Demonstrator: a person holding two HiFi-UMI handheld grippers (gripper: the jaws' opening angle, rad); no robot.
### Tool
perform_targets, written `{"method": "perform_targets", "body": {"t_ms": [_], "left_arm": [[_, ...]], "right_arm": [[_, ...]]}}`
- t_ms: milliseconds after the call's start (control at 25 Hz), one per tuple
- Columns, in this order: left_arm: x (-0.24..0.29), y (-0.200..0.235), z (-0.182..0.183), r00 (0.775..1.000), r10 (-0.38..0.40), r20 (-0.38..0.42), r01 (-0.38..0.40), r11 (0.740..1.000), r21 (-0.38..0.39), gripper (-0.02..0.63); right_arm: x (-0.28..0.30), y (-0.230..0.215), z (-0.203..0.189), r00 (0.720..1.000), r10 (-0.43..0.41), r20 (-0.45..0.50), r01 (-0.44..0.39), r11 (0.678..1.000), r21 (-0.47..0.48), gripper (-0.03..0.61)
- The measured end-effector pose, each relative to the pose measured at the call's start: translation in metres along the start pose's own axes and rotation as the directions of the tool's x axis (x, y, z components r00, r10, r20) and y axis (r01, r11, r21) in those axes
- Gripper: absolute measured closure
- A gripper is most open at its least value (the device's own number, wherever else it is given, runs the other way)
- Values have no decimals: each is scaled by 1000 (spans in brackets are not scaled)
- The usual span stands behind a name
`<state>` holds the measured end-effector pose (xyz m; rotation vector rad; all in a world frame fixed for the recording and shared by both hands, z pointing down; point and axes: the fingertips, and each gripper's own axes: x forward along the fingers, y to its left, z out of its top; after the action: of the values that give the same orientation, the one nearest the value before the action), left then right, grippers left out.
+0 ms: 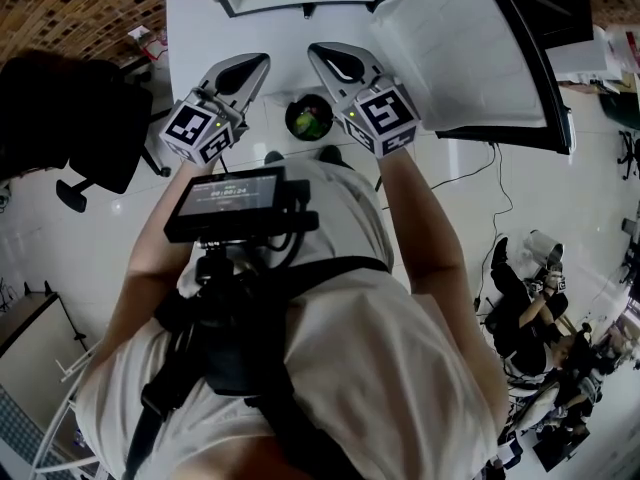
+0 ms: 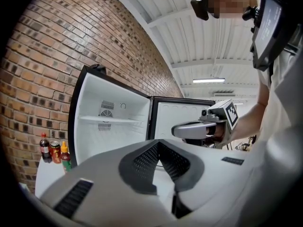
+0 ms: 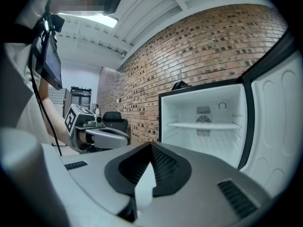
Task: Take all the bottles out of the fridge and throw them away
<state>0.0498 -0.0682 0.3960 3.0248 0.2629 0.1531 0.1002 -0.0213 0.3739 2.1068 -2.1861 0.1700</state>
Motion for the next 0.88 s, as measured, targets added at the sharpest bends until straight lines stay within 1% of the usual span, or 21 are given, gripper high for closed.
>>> {"method": "perform_targets", "body": {"t_ms": [240,480,600,720,880], "left_arm": [[-13,3,-7,1000,-18,-1,18,1000,-17,603],[-29,9,-19,1000,-13,14,14,998,-61,603],[-33,8,-27,1000,-19,10,20,996,-90,603],[-35,4,-33,1000,-26,-11,24,995,-92,601],[-28,15,-38,999,11,-35,-15,995,-100,603]], "right_arm": [[4,11,-2,999,-36,-25,36,999,-10,577],[5,22,-9,995,-83,-52,82,997,-10,577],[8,25,-17,994,-74,-75,72,997,-23,577],[13,21,-28,992,-62,-113,55,996,-66,577],[33,6,-42,986,-30,-165,7,990,-140,558]]}}
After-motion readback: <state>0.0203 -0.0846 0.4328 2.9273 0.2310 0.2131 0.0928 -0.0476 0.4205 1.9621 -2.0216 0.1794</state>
